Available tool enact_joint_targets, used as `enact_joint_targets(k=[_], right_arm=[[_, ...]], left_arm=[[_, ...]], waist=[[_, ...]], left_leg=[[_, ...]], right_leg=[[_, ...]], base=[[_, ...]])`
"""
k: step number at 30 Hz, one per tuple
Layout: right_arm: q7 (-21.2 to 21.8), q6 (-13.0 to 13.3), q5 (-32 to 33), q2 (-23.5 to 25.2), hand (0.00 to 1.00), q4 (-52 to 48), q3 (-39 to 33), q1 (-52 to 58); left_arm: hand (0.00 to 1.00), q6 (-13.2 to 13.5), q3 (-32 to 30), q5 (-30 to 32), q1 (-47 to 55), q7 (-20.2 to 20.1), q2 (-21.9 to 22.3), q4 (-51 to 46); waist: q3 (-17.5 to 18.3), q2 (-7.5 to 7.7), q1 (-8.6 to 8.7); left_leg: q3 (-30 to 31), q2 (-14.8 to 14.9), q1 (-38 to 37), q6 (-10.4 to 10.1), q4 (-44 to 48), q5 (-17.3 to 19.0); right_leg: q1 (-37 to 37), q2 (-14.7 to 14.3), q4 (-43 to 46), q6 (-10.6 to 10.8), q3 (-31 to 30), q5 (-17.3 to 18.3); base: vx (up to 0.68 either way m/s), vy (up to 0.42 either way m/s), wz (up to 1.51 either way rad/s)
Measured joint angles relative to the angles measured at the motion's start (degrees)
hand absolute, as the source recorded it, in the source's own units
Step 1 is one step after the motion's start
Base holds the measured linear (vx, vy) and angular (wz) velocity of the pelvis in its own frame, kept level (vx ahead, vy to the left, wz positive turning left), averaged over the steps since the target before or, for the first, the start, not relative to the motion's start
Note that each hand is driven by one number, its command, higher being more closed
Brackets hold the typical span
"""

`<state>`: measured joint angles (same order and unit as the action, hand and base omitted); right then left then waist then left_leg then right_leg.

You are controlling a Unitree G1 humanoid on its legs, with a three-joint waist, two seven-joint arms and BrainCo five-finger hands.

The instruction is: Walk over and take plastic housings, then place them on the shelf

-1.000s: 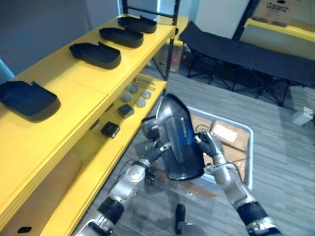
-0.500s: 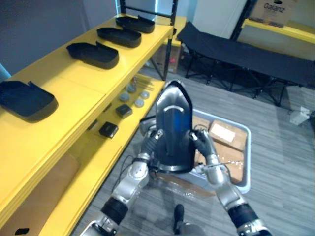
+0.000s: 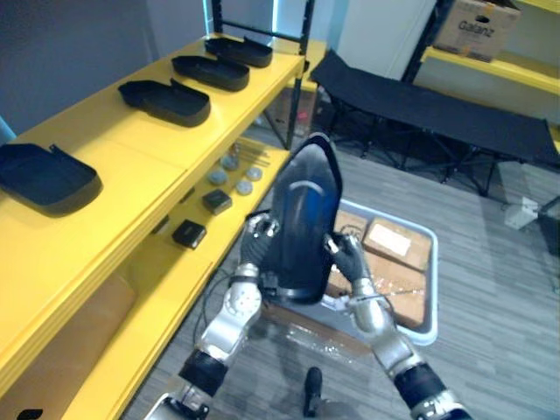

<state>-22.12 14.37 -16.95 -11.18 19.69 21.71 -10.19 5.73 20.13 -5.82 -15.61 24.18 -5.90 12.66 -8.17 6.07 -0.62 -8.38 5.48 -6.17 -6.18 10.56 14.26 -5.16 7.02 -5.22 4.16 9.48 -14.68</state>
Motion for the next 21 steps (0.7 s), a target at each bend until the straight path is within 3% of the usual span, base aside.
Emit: enact_joint_targets(k=[6,10,15,21], right_arm=[[6.0,2.1,11.0,2.4,0.00,-0.1,3.4,3.4],[7.3,2.8,18.9,3.4,0.00,-0.1,2.2,4.0],[8.8,3.6,23.9,4.7,0.00,-0.1,-1.0,5.6],[16.2,8.1,32.3,5.0,0.00,-0.1,-6.7,6.6]], left_arm=[[1.00,0.0,-2.4,2.3,0.0,3.1,0.1,-5.2],[1.00,0.0,-3.5,5.7,0.2,5.1,0.2,-6.2],[1.00,-0.5,-4.1,10.5,1.6,7.9,0.9,-6.3],[1.00,-3.0,-6.3,16.3,2.8,9.8,1.8,-6.3]], waist=[[0.1,0.08,0.07],[0.1,0.09,0.11],[0.1,0.09,0.20],[0.1,0.06,0.37]], left_leg=[[-0.1,0.0,0.3,0.0,0.1,0.0],[-0.1,-0.1,0.2,-0.1,0.1,0.1],[0.0,-0.1,0.2,-0.1,0.1,0.2],[0.0,-0.1,0.2,-0.1,0.1,0.2]], right_leg=[[-0.5,-0.1,0.0,-0.2,0.0,0.2],[-0.5,0.0,0.0,-0.2,0.0,0.2],[-0.5,0.0,0.0,-0.1,0.0,0.1],[-0.5,0.0,0.0,-0.1,-0.1,0.1]], base=[[0.00,-0.001,-0.01],[0.00,0.000,0.00],[0.00,0.000,0.00],[0.00,0.000,0.00]])
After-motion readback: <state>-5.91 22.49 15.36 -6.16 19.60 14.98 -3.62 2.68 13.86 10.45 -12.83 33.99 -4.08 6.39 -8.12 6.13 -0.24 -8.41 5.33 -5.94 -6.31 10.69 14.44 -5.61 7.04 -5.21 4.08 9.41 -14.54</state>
